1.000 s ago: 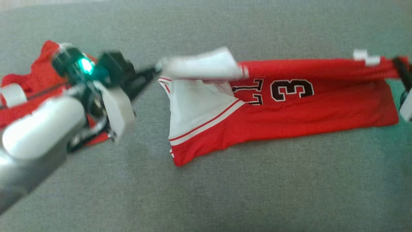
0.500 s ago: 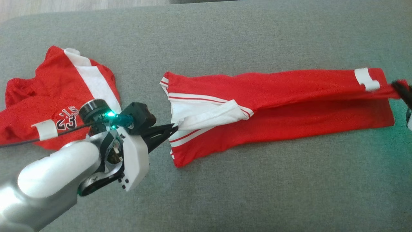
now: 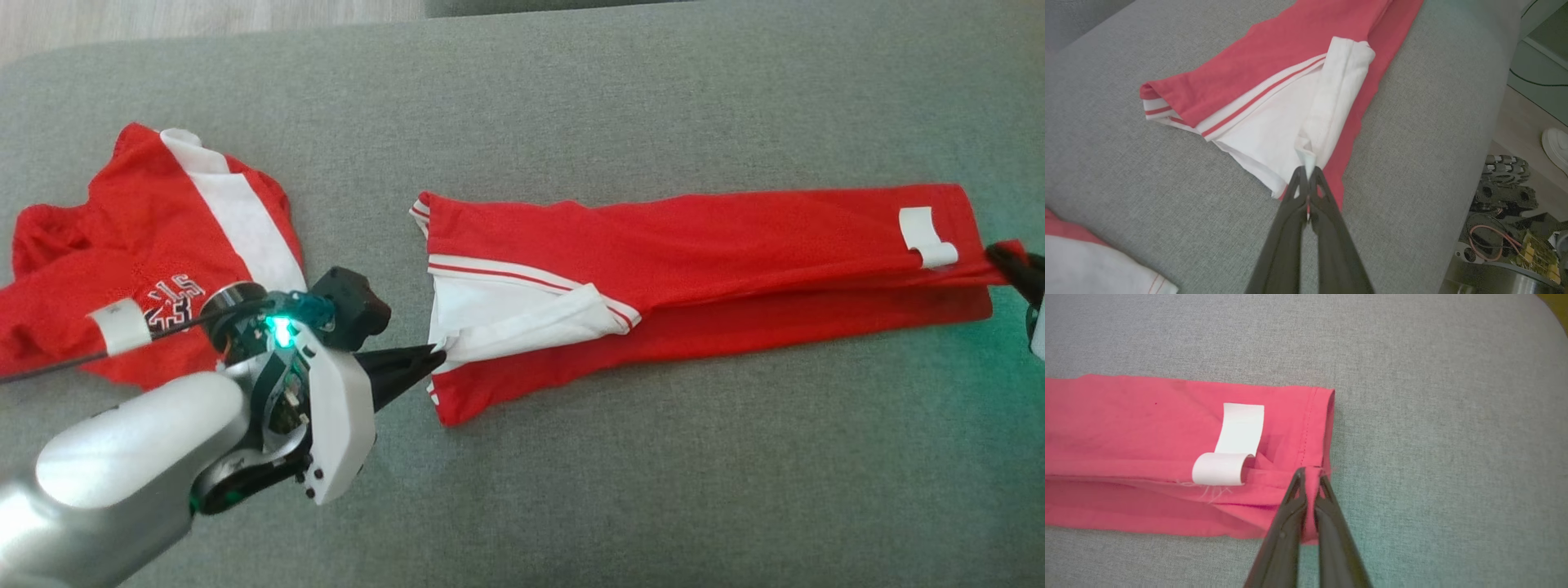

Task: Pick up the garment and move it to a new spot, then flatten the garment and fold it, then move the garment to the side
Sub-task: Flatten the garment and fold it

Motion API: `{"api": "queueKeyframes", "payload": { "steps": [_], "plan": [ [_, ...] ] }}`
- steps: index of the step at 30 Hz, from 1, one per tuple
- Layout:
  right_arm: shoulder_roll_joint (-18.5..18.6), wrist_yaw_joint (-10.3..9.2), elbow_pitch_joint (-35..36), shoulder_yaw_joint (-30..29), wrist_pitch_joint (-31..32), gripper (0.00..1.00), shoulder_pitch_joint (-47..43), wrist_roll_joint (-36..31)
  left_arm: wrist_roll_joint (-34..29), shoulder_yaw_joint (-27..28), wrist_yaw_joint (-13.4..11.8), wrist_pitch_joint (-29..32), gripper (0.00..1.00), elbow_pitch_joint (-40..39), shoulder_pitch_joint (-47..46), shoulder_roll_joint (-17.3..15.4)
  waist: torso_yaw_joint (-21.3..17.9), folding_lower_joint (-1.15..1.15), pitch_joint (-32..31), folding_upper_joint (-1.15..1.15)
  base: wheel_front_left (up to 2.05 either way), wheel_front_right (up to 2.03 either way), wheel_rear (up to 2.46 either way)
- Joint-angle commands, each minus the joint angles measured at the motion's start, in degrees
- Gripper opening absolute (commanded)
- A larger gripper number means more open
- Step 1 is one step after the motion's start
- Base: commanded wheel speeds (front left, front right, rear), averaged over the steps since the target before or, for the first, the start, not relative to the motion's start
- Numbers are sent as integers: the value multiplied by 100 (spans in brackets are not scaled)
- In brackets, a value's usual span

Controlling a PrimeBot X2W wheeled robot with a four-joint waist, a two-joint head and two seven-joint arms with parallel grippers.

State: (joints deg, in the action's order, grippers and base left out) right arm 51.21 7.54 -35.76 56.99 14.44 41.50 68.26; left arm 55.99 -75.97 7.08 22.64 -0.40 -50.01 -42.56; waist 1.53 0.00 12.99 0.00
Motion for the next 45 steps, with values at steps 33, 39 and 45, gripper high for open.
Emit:
{"api": "queueKeyframes", "payload": {
  "steps": [33,39,45],
  "plan": [
    [-1523,-5,1137,-2706,-2940,100,-989,-768,-542,3489,-1979,-3760,100,606,2114,1251,-38,0,-974,0,0,0,0],
    [-2692,-5,1495,-3909,-2942,100,-2097,-2959,-1839,4534,-1678,-3762,100,664,3138,2134,-21,0,-999,0,0,0,0],
    [-3635,-5,1401,-4767,-2943,100,-2804,-4643,-2858,5253,-1249,-3763,100,881,3787,2811,17,0,-989,0,0,0,0]
  ]
}}
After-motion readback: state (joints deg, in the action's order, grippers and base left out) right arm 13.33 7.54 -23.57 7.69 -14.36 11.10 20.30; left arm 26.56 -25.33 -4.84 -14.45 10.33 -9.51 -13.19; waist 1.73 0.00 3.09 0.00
